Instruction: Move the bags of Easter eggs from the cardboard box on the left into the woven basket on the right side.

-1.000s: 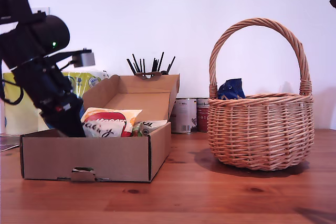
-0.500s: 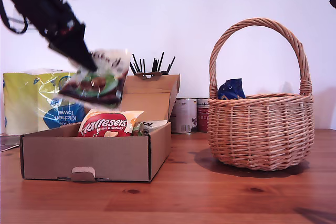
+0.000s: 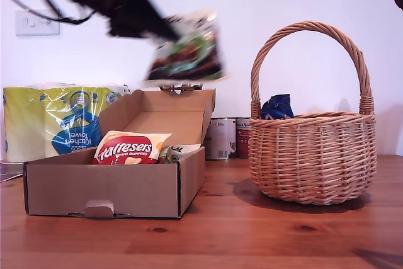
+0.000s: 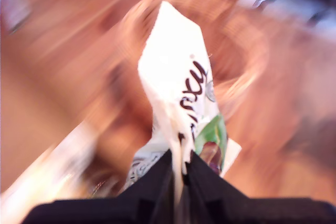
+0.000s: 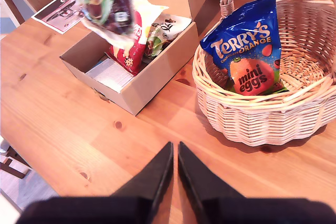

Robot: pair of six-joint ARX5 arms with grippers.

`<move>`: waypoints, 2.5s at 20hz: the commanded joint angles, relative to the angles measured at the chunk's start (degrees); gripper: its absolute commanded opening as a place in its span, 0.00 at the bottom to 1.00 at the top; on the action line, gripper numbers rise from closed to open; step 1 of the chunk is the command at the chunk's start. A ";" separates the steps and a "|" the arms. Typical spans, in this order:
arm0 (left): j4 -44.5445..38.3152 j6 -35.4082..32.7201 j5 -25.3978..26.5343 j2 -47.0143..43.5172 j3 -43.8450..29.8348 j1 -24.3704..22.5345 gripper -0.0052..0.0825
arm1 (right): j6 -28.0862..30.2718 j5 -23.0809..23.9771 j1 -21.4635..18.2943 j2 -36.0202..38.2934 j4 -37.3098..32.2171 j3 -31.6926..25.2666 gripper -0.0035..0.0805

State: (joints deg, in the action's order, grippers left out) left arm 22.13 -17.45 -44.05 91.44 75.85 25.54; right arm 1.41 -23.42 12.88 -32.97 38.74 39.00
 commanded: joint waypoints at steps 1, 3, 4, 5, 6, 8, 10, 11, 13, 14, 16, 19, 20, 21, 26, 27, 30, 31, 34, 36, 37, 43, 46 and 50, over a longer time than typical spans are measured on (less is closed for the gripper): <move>-6.25 3.28 -0.44 2.45 -0.66 2.67 0.03 | 0.22 0.00 0.24 0.13 -0.35 0.50 0.03; -14.43 6.78 1.60 4.52 -0.66 6.38 0.03 | 0.22 0.00 0.24 0.13 -0.35 0.50 0.03; -18.32 7.93 3.56 5.79 -0.66 8.17 0.03 | 0.22 0.00 0.24 0.13 -0.33 0.50 0.03; -21.66 8.92 5.49 6.99 -0.66 9.70 0.03 | 0.22 0.02 0.24 0.13 -0.33 0.50 0.03; -24.59 9.11 7.19 8.39 -0.66 11.08 0.03 | 0.20 0.00 0.24 0.13 -0.33 0.50 0.03; -29.99 9.09 11.10 11.06 -0.66 13.18 0.03 | 0.20 0.02 0.24 0.13 -0.35 0.50 0.03; -36.57 8.83 14.67 13.86 -0.66 14.88 0.03 | 0.22 0.02 0.24 0.13 -0.35 0.50 0.03; -40.09 8.85 16.02 15.19 -0.66 15.63 0.03 | 0.20 0.02 0.24 0.15 -0.33 0.50 0.03; -44.74 8.85 18.03 17.75 -0.63 16.70 0.03 | 0.20 0.00 0.24 0.15 -0.31 0.50 0.03; -45.90 8.57 18.78 18.88 -0.63 17.09 0.03 | 0.20 0.02 0.24 0.15 -0.31 0.50 0.03; -47.04 8.44 19.74 21.24 -0.63 17.64 0.03 | 0.20 0.00 0.24 0.15 -0.31 0.50 0.03; -47.89 8.57 20.22 24.33 -0.61 18.36 0.03 | 0.20 0.00 0.24 0.15 -0.31 0.50 0.03; -47.63 8.57 20.76 24.94 -0.61 18.56 0.03 | 0.20 0.02 0.24 0.15 -0.31 0.50 0.03; -47.43 8.70 21.88 25.29 -0.61 18.93 0.03 | 0.20 0.00 0.24 0.15 -0.31 0.50 0.03; -47.04 15.32 22.49 25.62 -0.61 19.63 0.03 | 0.20 0.00 0.24 0.15 -0.31 0.50 0.03; -47.08 18.91 22.36 25.62 -0.59 19.63 0.03 | 0.20 0.02 0.24 0.15 -0.31 0.50 0.03; -46.97 24.20 22.36 25.62 -0.57 19.63 0.08 | 0.20 0.00 0.24 0.15 -0.31 0.50 0.03; -46.99 24.20 22.71 25.62 -0.55 19.63 0.13 | 0.20 0.00 0.24 0.15 -0.31 0.50 0.03; -47.01 24.59 24.02 25.62 -0.42 19.76 0.36 | 0.20 0.00 0.24 0.15 -0.31 0.50 0.03; -47.10 24.55 25.31 25.62 -0.35 19.76 0.42 | 0.20 0.00 0.24 0.13 -0.33 0.50 0.03; -47.01 24.50 25.94 25.59 0.00 19.74 0.42 | 0.20 0.00 0.24 0.15 -0.33 0.50 0.03; -33.92 21.09 27.41 23.63 7.56 18.86 0.36 | 0.20 0.00 0.24 0.13 -0.35 0.50 0.03; -17.46 12.46 27.47 19.10 11.58 18.32 0.15 | 0.22 0.00 0.24 0.13 -0.37 0.50 0.03; 0.09 3.76 28.57 12.20 12.35 15.19 0.03 | 0.20 0.00 0.24 0.13 -0.37 0.50 0.03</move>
State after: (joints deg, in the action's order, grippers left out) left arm 19.94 -12.45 -15.90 104.01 88.20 41.85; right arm 1.41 -23.42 12.88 -32.97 38.70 39.00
